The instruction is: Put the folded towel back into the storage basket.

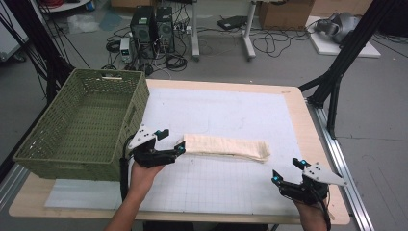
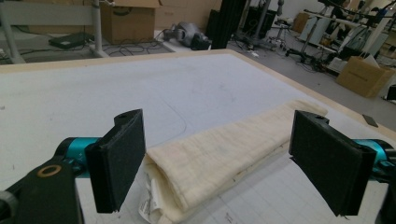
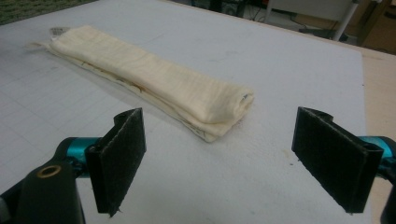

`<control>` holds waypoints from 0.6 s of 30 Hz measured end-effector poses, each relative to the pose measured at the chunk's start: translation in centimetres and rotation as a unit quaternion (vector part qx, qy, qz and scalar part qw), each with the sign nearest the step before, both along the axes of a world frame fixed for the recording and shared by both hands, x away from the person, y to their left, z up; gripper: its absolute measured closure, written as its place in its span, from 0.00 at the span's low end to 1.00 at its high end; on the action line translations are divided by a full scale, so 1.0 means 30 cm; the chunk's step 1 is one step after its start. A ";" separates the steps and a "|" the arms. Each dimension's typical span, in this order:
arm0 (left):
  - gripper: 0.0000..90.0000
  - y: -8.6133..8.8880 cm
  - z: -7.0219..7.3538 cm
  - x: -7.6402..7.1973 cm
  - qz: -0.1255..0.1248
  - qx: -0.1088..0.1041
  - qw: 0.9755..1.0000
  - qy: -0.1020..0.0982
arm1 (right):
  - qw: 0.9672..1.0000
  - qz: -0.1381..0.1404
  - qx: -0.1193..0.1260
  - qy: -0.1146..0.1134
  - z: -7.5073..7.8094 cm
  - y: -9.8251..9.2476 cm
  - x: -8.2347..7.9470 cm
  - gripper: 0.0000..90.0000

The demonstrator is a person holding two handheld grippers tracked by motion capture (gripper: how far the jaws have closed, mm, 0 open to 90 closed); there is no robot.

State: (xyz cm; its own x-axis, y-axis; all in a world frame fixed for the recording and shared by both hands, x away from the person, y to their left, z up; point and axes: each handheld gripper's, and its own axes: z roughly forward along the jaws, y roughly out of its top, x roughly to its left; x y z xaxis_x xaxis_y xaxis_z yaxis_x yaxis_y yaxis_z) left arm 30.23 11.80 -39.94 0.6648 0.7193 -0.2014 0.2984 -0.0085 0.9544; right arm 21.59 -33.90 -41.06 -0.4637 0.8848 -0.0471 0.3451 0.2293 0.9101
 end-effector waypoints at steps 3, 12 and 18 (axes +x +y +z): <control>0.21 -0.008 0.015 0.015 -0.002 0.006 1.000 0.000 | 1.000 0.002 0.004 0.003 0.000 -0.003 0.002 0.18; 0.20 -0.046 0.007 0.097 -0.003 0.036 0.999 0.034 | 1.000 0.009 0.007 0.011 -0.003 0.006 0.008 0.18; 0.22 -0.071 -0.033 0.138 0.002 0.060 0.996 0.069 | 1.000 0.006 0.009 0.014 -0.006 0.000 0.008 0.18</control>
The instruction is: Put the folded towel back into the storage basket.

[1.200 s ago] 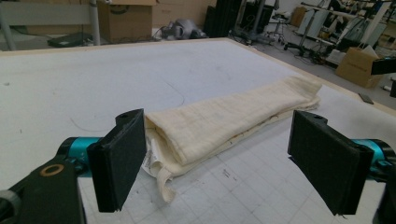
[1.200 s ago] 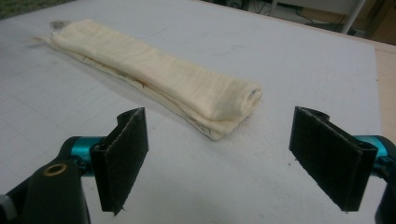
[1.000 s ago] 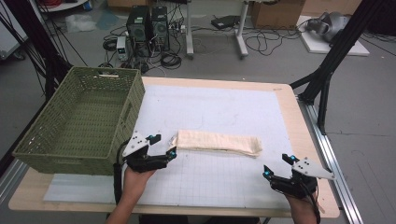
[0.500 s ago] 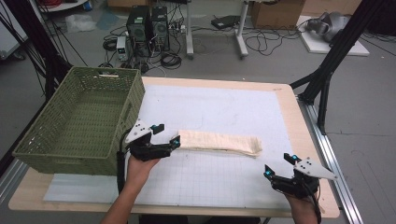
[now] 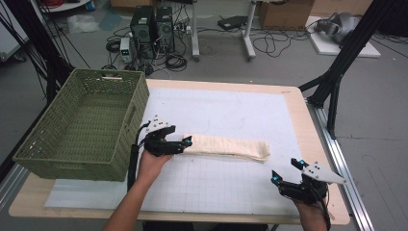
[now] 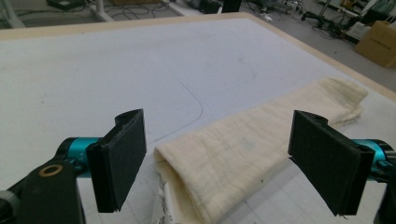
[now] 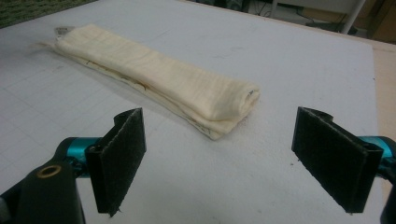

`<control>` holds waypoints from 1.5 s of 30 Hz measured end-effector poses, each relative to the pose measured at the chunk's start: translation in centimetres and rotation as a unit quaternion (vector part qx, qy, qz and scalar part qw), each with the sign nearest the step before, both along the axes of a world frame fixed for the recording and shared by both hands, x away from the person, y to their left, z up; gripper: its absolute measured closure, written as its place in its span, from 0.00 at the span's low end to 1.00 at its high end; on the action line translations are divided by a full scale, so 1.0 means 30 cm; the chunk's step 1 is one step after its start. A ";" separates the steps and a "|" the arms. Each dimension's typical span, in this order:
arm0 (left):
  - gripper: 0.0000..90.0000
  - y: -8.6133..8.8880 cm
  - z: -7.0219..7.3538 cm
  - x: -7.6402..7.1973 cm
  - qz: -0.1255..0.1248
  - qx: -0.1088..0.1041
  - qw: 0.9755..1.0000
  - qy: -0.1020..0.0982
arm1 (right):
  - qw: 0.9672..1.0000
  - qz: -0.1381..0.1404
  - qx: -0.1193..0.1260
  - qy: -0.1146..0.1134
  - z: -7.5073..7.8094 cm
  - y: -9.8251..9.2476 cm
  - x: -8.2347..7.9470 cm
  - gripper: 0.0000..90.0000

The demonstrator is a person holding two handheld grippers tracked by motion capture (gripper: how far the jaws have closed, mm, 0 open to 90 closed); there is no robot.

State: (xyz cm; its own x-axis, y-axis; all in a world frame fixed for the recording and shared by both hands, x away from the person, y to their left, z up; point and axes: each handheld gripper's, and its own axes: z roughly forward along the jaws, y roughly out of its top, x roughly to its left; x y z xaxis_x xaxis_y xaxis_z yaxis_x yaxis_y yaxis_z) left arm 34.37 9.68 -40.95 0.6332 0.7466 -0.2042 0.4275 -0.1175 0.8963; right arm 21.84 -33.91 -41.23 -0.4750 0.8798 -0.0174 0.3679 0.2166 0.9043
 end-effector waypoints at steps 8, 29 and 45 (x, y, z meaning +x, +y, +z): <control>0.22 -0.016 -0.031 0.025 0.007 0.020 0.999 0.028 | 1.000 0.002 -0.002 -0.001 -0.001 0.000 0.000 0.18; 0.40 -0.085 -0.123 0.055 0.013 0.121 0.989 0.087 | 1.000 -0.002 0.002 0.006 -0.008 -0.016 0.003 0.18; 0.89 -0.097 -0.122 0.033 -0.027 0.122 0.989 0.079 | 1.000 0.003 -0.006 0.011 -0.013 0.003 0.015 0.18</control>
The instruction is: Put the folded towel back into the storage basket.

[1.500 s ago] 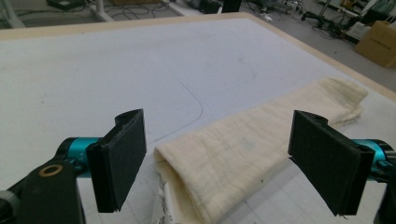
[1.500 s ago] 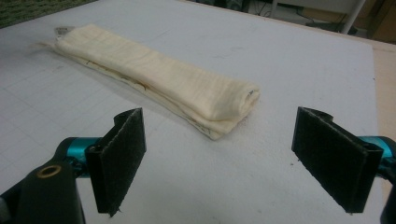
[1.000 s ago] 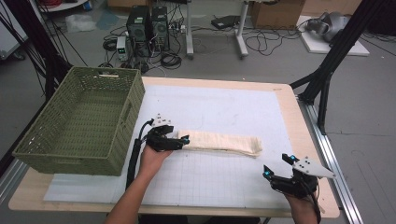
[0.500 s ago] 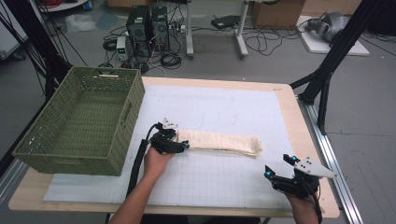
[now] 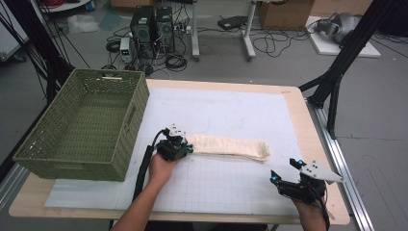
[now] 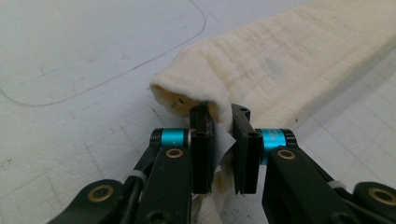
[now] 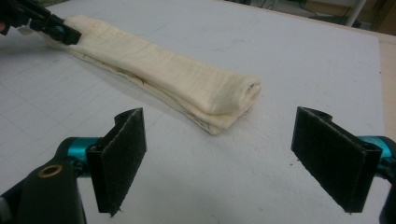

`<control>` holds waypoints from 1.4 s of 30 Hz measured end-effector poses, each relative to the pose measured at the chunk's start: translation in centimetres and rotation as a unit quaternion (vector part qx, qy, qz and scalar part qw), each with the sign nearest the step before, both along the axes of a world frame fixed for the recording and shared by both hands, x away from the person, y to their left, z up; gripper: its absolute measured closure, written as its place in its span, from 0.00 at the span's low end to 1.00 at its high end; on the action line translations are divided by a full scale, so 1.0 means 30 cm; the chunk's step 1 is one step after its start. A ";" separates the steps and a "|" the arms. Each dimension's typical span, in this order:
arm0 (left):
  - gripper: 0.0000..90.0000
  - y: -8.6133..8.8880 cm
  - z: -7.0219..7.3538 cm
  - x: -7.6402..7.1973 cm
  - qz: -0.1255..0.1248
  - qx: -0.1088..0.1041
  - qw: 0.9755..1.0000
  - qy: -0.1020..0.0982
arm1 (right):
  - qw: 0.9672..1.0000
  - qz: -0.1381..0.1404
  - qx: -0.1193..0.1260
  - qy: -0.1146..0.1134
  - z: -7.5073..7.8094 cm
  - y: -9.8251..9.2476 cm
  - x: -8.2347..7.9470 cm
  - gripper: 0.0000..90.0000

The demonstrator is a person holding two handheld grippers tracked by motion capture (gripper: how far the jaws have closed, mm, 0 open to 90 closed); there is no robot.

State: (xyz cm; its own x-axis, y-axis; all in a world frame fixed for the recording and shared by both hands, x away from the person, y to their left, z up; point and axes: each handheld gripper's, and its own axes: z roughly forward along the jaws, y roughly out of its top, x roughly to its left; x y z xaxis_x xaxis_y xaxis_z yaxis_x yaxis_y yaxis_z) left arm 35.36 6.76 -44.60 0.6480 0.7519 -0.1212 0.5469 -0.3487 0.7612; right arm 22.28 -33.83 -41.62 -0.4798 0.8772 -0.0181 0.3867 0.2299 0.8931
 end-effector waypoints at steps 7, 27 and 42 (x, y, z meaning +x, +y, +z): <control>0.89 0.003 0.001 -0.001 0.003 -0.005 1.000 0.001 | 1.000 -0.010 -0.003 -0.004 -0.001 0.008 0.005 0.18; 0.89 0.016 -0.003 0.005 0.004 -0.018 1.000 -0.003 | 1.000 -0.017 0.009 0.025 0.012 0.060 0.147 0.18; 0.89 0.017 -0.004 0.003 0.002 -0.020 1.000 -0.001 | 0.997 -0.043 -0.001 0.058 -0.007 0.088 0.266 0.24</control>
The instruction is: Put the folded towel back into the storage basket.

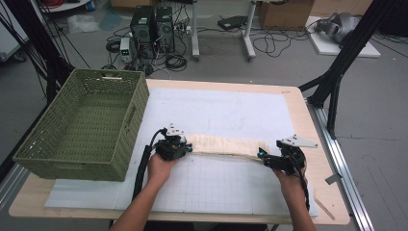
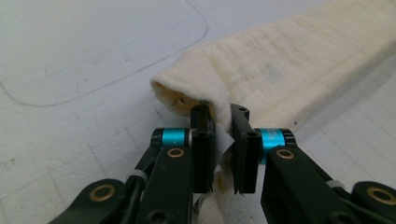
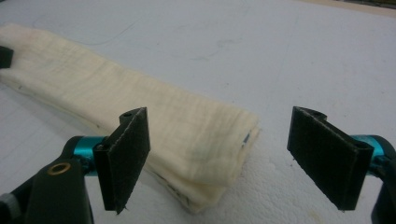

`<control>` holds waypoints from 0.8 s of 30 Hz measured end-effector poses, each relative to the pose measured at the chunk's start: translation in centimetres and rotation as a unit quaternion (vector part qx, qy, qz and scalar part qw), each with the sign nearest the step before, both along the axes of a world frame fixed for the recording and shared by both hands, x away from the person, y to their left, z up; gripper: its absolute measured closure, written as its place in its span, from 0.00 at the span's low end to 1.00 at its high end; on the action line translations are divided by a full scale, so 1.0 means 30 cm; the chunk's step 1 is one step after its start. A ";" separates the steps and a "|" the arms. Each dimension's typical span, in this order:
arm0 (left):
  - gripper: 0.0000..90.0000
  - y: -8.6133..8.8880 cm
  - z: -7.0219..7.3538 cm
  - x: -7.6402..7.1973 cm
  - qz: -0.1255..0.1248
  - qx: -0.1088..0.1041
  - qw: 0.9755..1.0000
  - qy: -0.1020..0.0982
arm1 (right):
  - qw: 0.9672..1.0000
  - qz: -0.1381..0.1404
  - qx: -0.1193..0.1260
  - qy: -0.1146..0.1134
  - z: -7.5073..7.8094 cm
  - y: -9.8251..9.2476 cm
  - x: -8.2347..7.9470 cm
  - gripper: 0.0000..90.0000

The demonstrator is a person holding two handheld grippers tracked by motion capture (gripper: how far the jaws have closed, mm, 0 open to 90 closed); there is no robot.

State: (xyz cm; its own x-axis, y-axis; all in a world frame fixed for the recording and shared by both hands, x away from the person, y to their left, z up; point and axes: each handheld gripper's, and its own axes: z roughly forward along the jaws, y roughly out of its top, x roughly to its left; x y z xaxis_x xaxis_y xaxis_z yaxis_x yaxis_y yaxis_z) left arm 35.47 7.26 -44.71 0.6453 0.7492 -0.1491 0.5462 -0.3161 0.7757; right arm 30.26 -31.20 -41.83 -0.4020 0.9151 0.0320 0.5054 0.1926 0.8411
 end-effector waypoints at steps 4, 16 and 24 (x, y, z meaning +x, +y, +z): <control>0.89 0.003 0.000 0.001 -0.001 -0.002 1.000 0.002 | 1.000 -0.010 0.008 0.006 -0.005 -0.018 0.010 0.28; 0.89 0.010 0.000 0.003 -0.003 -0.005 1.000 0.009 | 0.999 -0.023 0.023 0.027 -0.026 -0.056 0.037 0.44; 0.89 0.013 -0.001 0.005 -0.006 -0.005 1.000 0.010 | 0.997 0.013 -0.001 0.072 -0.075 -0.011 0.057 0.59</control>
